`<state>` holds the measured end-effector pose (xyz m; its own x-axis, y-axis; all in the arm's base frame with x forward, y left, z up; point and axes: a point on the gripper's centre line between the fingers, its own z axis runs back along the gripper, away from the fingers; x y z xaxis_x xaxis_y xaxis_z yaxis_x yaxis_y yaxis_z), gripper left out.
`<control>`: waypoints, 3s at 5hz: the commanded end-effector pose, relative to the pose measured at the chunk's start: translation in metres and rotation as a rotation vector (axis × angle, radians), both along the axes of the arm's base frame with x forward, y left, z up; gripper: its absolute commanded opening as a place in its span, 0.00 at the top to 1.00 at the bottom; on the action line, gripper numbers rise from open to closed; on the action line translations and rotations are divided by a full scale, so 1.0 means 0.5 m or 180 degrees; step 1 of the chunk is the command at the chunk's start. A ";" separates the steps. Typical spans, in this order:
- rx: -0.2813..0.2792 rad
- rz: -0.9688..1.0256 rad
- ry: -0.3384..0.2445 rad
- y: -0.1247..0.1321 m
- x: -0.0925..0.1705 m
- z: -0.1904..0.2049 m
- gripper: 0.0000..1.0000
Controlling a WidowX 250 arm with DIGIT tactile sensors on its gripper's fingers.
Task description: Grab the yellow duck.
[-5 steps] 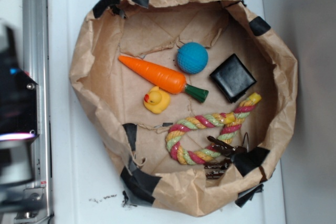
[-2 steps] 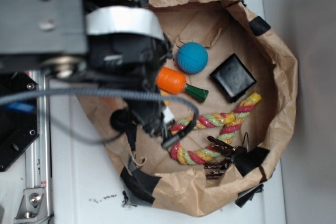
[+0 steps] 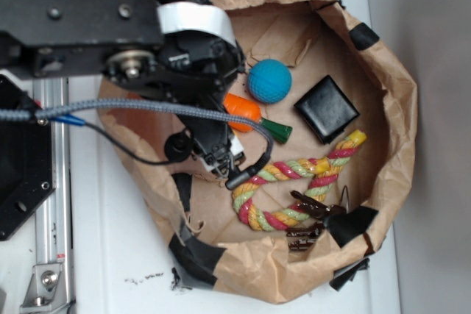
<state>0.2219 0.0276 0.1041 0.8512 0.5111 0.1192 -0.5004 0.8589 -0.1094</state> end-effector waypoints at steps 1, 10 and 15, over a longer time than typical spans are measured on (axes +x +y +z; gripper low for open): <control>0.0017 0.0065 -0.0096 0.022 0.003 0.011 0.00; 0.0242 0.0683 -0.0031 0.022 0.002 -0.140 0.00; 0.0258 0.0486 -0.0183 0.045 0.042 -0.143 0.00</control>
<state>0.2358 0.0399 0.0239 0.7692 0.6159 0.1702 -0.6170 0.7852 -0.0529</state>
